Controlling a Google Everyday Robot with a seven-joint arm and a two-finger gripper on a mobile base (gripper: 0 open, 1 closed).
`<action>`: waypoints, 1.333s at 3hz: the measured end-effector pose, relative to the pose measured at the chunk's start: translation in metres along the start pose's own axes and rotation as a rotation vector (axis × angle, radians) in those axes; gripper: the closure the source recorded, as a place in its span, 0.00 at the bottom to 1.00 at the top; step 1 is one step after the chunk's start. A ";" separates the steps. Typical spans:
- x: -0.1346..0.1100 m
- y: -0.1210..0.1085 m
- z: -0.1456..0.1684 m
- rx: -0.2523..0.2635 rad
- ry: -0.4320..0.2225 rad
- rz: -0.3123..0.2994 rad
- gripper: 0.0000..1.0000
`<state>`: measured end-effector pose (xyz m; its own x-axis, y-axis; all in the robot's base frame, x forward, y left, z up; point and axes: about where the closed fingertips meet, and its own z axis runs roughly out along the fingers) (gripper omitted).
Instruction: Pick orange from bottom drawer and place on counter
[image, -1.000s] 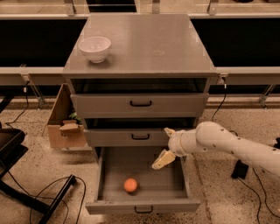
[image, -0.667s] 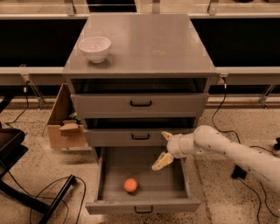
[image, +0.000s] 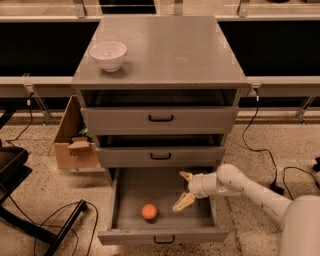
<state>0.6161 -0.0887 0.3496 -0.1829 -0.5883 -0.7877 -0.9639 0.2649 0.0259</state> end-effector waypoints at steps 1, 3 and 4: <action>0.025 0.004 0.025 -0.031 -0.014 0.077 0.00; 0.030 0.007 0.054 -0.076 -0.045 0.073 0.00; 0.022 0.010 0.120 -0.153 -0.115 -0.037 0.00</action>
Offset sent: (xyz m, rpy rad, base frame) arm -0.0035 0.0045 -0.0317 0.0308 0.0657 -0.0203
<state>0.6260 -0.0071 0.2588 -0.1321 -0.5016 -0.8550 -0.9893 0.1201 0.0824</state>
